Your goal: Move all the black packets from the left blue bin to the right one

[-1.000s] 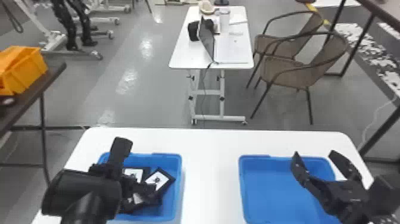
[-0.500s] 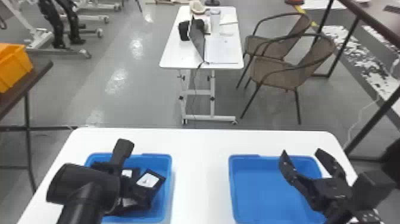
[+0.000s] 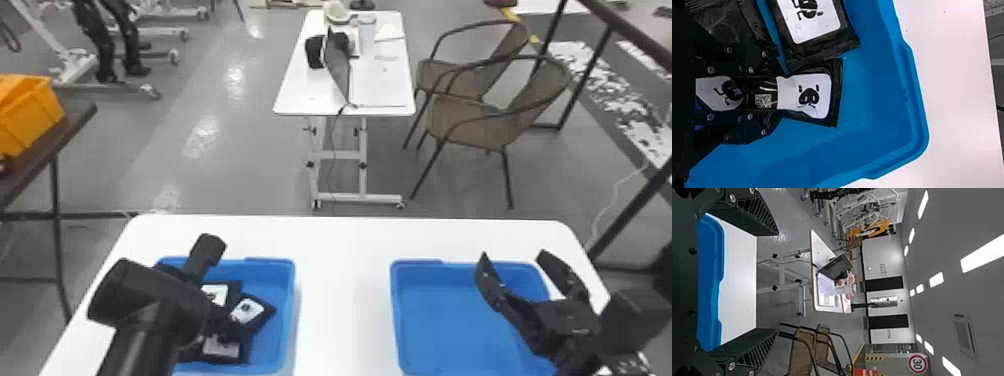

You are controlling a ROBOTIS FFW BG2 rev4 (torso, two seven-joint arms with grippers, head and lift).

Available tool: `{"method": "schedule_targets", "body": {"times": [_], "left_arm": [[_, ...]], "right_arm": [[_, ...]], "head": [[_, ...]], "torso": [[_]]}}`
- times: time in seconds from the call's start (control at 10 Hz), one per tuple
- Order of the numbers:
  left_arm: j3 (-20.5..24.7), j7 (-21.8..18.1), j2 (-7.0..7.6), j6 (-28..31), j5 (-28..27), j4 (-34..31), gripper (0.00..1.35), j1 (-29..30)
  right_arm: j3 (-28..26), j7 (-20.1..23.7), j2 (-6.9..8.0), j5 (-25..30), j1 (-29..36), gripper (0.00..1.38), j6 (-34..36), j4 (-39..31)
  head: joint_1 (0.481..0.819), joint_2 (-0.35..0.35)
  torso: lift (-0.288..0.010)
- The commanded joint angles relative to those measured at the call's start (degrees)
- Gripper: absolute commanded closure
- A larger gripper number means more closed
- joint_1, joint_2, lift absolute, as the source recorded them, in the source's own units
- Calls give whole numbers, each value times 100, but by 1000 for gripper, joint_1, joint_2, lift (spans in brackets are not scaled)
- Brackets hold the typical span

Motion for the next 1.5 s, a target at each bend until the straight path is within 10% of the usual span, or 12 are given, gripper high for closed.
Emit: {"method": "schedule_targets", "body": {"times": [0.0,0.4,0.6,0.8,1.4], "left_arm": [[115,-37,-42,20,10,-119,1176,86],[158,-670,-156,-578,-473,-3020,1176,948],[-360,-670,-112,-1905,-394,-3257,1176,860],[-1195,-248,20,-3039,-500,-3029,1176,508],[-1002,340,2,-6036,3077,-278,1171,-46]], "right_arm": [[3,13,-9,-2,0,134,0,0],[3,31,-9,-142,-9,134,0,9],[-5,338,-53,-423,-193,131,176,35],[161,584,-149,-538,-518,133,237,141],[328,743,-149,-740,-1134,128,246,580]], "head": [[695,52],[695,47],[695,40],[695,-19],[695,-132]], "torso": [[0],[0],[0],[0],[0]]}}
